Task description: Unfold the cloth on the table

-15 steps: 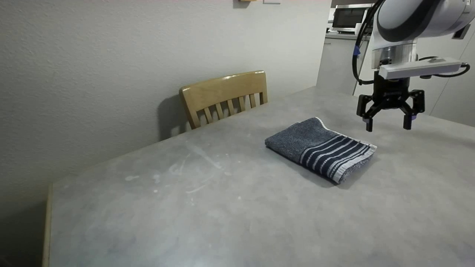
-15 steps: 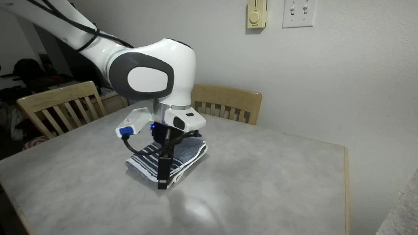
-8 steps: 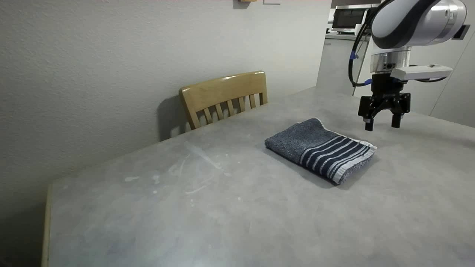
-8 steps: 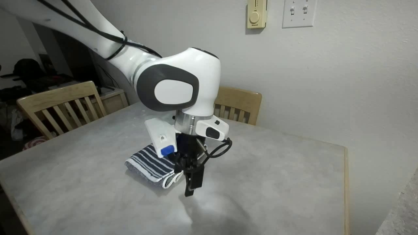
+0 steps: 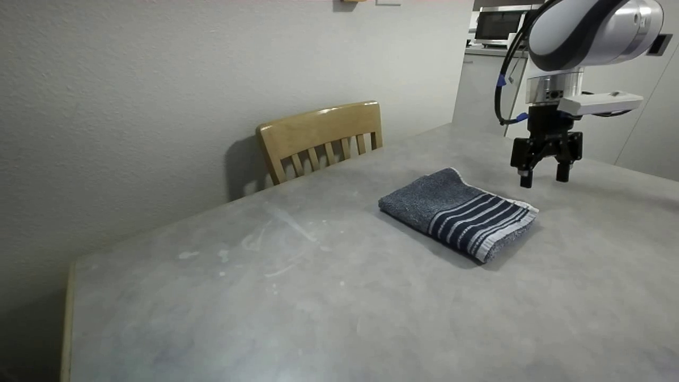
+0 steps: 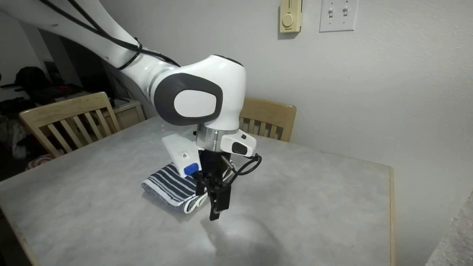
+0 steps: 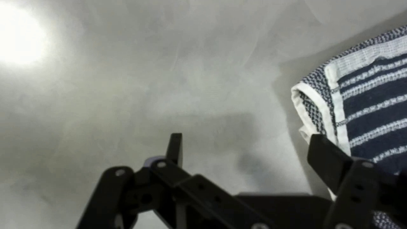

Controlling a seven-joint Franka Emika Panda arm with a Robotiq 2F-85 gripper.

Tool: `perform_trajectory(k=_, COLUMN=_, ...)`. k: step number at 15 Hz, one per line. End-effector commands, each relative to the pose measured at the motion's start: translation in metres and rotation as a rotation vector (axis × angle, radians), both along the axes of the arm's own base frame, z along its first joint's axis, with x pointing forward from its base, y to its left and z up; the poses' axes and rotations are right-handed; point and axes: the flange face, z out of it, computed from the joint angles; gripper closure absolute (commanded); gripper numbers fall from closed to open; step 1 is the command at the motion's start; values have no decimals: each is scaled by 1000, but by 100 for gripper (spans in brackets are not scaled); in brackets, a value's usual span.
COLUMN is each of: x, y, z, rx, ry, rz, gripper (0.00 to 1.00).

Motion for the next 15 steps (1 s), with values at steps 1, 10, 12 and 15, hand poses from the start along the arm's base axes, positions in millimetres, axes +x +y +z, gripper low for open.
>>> perform_trajectory(k=1, x=8, y=3, z=-7, rx=58, ry=-15, rz=156, gripper=0)
perform_trajectory(k=10, x=29, y=19, z=-35, rx=262, ry=17, rz=384, gripper=0)
perform_trajectory(k=12, x=28, y=22, z=-37, rx=316, ry=58, rz=367, gripper=0)
perform_trajectory(k=15, x=29, y=21, z=-38, rx=394, ry=88, rz=363, gripper=0)
